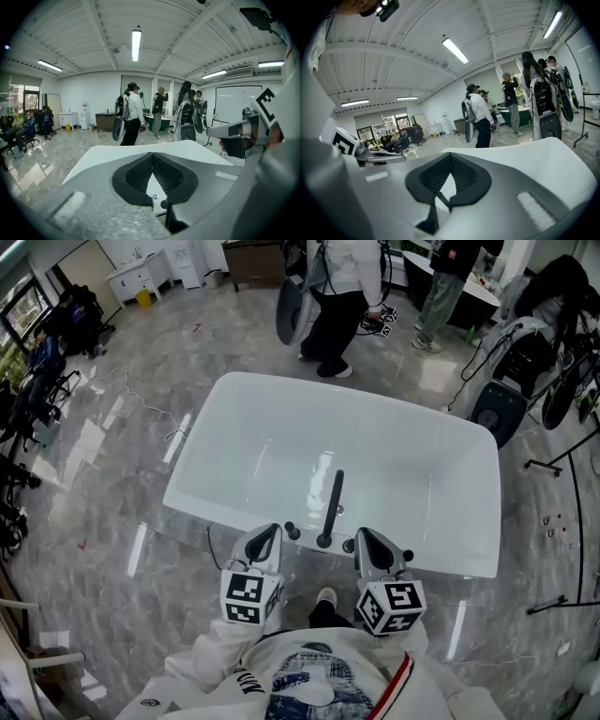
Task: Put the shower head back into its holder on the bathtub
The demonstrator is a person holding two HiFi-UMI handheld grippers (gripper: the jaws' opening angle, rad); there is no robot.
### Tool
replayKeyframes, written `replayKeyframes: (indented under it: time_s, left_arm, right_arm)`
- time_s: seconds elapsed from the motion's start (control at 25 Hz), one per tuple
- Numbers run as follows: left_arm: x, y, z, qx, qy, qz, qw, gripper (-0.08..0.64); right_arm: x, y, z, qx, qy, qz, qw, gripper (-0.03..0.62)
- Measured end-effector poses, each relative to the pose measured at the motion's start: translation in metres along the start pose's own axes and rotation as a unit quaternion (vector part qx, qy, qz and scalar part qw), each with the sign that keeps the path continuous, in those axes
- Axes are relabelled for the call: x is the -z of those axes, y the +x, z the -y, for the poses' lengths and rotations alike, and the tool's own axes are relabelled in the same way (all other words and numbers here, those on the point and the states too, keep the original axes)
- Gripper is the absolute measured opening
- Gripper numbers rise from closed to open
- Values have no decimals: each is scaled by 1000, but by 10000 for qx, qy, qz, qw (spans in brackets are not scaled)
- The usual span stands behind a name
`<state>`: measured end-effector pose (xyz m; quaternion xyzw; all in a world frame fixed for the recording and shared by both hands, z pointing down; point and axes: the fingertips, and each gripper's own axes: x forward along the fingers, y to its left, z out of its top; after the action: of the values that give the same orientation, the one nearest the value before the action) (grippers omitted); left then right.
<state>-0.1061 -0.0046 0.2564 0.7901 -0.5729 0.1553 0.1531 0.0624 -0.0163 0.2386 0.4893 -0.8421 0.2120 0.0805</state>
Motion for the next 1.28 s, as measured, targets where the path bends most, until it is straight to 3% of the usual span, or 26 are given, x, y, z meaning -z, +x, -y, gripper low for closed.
replayKeyframes:
  time_s: [0.6,1.28]
  left_arm:
    - [24,-108,-13,318,174,302,9989,1]
    - [77,-213,23,753,336,288,9962,0]
  right_arm:
    - [35,-62,-83,536,-132,256,9981,5]
    - [94,-157,-154,818,-125,307,9961,5]
